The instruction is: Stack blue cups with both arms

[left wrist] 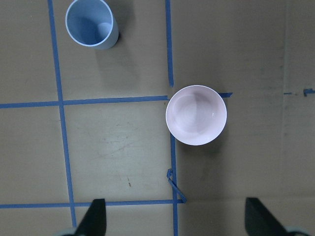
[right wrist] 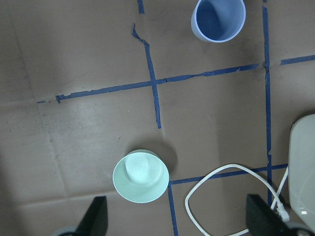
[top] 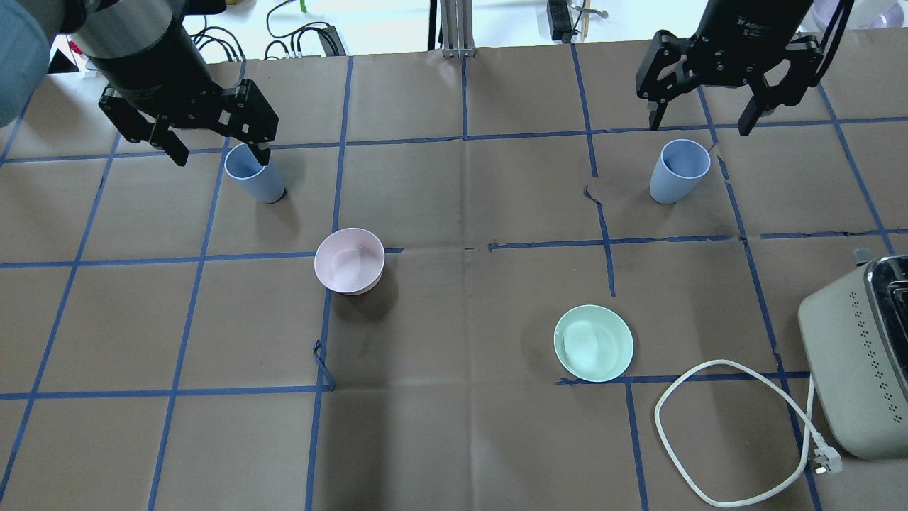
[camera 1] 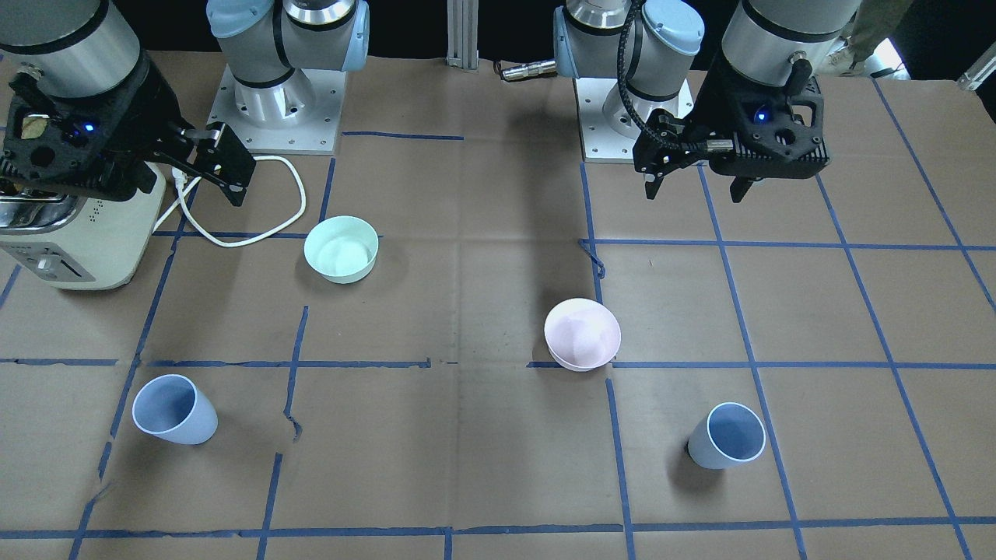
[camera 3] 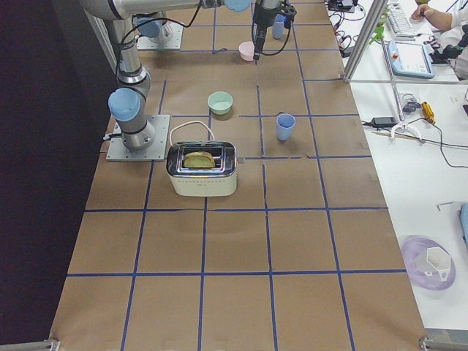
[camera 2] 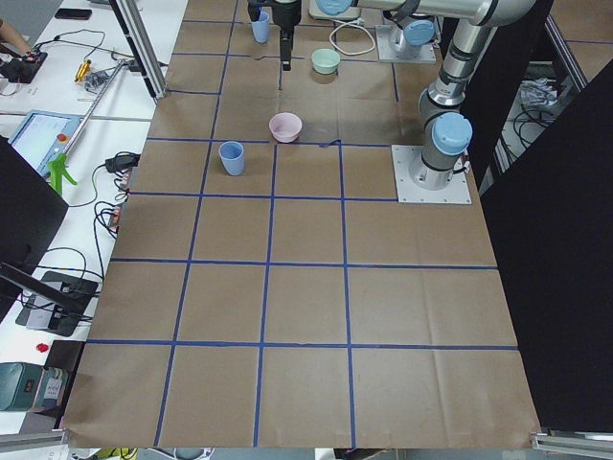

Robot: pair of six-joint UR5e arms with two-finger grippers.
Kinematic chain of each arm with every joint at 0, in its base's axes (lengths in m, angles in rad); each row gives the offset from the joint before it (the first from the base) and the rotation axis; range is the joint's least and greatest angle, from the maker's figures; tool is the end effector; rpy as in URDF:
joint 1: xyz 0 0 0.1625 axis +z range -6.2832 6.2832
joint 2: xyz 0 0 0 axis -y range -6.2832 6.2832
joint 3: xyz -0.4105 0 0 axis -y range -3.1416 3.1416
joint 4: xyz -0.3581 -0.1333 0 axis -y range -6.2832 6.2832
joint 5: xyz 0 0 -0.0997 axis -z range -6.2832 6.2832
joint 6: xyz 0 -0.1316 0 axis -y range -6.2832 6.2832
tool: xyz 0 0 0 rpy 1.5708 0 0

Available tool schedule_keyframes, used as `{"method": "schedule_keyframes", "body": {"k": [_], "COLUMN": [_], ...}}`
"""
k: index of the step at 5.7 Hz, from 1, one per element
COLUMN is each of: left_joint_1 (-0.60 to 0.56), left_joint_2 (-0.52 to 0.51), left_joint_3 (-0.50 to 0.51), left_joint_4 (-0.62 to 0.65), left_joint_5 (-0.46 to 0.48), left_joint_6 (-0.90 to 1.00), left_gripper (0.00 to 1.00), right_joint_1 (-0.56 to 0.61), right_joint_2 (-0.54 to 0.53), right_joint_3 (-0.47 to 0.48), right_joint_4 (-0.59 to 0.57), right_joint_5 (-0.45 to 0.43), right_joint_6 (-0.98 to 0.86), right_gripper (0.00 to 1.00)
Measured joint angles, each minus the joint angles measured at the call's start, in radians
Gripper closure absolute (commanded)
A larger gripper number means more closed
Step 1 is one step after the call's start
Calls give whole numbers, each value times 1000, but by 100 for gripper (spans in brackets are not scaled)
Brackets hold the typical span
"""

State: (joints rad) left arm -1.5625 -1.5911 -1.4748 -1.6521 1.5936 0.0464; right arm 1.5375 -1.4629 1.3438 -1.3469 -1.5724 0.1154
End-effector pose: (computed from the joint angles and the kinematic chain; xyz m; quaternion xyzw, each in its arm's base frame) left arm -0.1264 -0.4654 0.4679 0.0191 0.9997 0.0031 0.0113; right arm 0.1169 -0.4893 0.4719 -0.0741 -0.9959 -0.0523 0.0029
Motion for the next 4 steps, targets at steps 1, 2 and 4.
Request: {"method": "schedule_keyframes", "body": {"k": [1,2,4], "left_joint_1": [-1,-2,6], "left_joint_2": [4,8,1], "left_joint_3": [-2,-5,2], "left_joint_4": [0,0,0], "left_joint_5": [1,1,7], "left_joint_6": [1,4,7], "left_gripper": [2,2,2], "right_joint_1": [-4,-31,-157], "right_joint_2": [1,7,75], "right_joint_3": [1,1,-6], "right_joint_4": [-2,-16,-142], "right_joint_5": [-1,0,7], "right_joint_6": [-20,-77,-228], "right_gripper": [0,0,0]}}
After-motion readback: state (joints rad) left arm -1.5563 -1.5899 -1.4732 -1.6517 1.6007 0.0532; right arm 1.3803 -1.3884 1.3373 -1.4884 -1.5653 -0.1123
